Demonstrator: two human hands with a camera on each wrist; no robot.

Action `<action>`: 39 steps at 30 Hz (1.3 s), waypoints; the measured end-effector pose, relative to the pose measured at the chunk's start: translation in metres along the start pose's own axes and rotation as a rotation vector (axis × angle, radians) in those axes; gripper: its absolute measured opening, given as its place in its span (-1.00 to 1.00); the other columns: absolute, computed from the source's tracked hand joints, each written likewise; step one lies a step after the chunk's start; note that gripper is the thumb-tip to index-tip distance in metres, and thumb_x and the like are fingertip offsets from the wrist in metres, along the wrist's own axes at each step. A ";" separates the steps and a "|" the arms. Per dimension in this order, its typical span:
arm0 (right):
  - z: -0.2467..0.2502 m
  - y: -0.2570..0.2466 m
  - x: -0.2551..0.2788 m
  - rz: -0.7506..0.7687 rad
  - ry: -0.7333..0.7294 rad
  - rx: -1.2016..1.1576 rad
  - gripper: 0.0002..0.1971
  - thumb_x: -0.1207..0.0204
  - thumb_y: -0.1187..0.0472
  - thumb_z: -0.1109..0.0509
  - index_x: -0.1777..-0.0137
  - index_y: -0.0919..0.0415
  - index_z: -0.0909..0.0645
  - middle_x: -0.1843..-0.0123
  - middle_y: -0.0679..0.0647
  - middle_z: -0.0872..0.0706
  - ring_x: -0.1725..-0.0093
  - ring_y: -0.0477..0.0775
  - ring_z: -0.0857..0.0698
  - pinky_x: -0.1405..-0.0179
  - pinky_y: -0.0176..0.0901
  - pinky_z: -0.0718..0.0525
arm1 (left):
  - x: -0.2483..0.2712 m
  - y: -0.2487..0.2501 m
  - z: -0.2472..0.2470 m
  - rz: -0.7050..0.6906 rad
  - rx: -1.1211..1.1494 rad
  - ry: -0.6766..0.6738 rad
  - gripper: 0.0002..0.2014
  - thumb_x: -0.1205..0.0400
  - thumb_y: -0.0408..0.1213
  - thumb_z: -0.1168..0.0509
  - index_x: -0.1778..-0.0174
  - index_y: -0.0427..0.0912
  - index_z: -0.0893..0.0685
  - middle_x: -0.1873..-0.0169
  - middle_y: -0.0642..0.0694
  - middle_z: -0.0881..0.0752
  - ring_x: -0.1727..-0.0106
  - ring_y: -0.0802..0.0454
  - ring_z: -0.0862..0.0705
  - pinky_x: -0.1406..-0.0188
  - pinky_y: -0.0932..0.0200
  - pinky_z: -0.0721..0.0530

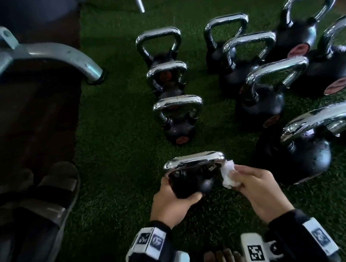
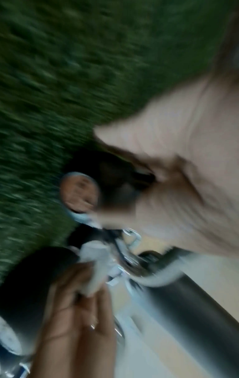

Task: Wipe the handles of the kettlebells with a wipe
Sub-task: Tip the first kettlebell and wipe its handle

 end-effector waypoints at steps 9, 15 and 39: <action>-0.024 -0.046 0.045 0.271 -0.255 0.468 -0.75 -0.51 0.30 -0.63 -0.07 -0.08 -0.88 0.02 -0.04 -0.90 -0.05 -0.05 -0.85 -0.10 -0.18 -0.75 | 0.053 0.031 -0.006 0.055 0.704 -0.397 -0.63 -0.77 0.03 -0.19 -0.28 -0.08 -0.76 -0.17 -0.13 -0.86 -0.24 -0.03 -0.82 -0.27 0.07 -0.76; -0.051 -0.058 0.051 0.509 -0.225 0.739 -0.78 -0.30 0.26 -0.74 0.23 -0.07 -0.81 0.27 -0.16 -0.81 0.32 -0.17 -0.72 0.29 -0.41 -0.62 | 0.064 0.041 -0.015 0.006 1.050 -0.412 -0.68 -0.62 -0.18 -0.31 -0.14 -0.21 -0.88 -0.15 -0.25 -0.85 -0.09 0.01 -0.85 -0.12 0.17 -0.82; -0.034 0.030 -0.042 0.233 -0.092 0.548 -0.70 -0.36 -0.02 -0.73 -0.08 -0.06 -0.84 0.04 -0.16 -0.90 0.02 -0.20 -0.85 -0.12 -0.02 -0.84 | 0.058 0.083 0.066 -0.800 -0.022 0.589 -0.72 -0.70 -0.41 -0.43 -0.33 -0.18 -0.79 -0.28 0.02 -0.78 -0.34 0.26 -0.72 -0.41 0.00 -0.68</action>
Point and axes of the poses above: each hand's wrist, its own x-axis away from the middle knuckle, its own z-axis out of the back of the hand, y = z × x, the point moved 7 cm from there along -x, towards the middle knuckle
